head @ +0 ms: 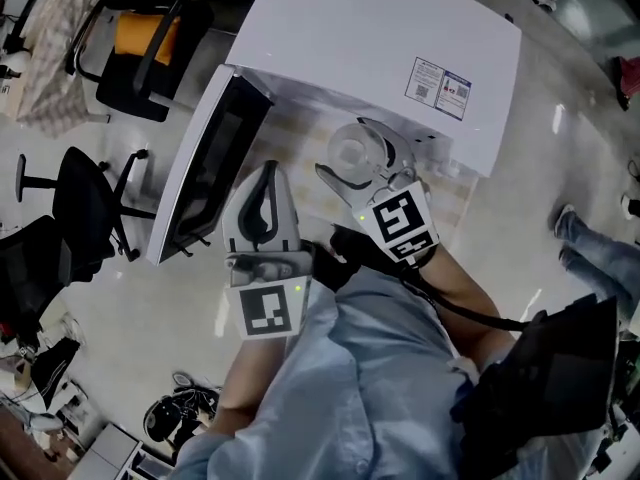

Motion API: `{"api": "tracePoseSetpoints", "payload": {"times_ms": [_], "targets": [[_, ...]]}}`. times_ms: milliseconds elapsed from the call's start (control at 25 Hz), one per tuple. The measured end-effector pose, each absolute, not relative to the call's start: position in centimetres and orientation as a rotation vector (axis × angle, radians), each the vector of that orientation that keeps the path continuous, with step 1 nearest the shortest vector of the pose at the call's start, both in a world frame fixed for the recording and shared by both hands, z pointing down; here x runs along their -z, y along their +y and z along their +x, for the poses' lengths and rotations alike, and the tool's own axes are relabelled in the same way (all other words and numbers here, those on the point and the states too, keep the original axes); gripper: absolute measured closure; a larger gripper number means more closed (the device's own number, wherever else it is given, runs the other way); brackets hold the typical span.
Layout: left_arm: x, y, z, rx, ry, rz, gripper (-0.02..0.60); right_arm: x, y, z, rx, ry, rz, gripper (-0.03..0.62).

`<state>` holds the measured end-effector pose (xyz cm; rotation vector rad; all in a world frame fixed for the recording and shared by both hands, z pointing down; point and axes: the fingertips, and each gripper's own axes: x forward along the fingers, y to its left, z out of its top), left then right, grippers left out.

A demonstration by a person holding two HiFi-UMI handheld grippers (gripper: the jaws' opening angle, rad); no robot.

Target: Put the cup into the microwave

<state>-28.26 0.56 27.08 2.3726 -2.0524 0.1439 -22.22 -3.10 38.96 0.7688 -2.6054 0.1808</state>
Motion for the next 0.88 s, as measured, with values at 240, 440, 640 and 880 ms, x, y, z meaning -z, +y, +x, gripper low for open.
{"api": "tracePoseSetpoints", "payload": {"times_ms": [240, 440, 640, 880], "targets": [[-27.1, -1.0, -27.2, -0.123, -1.959, 2.444, 0.574, -38.7, -4.3, -21.9, -0.182, -2.594, 0.85, 0.215], [-28.0, -2.2, -26.9, -0.076, -1.908, 2.499, 0.574, -39.9, -5.0, -21.6, -0.175, -2.557, 0.905, 0.215], [-30.5, -3.3, -27.3, -0.058, -1.841, 2.528, 0.574, -41.7, -6.1, -21.8, -0.173, -2.511, 0.968, 0.215], [-33.2, -4.6, -27.7, -0.034, -1.777, 2.531, 0.574, -43.6, -7.1, -22.2, -0.177, -2.469, 1.013, 0.215]]}}
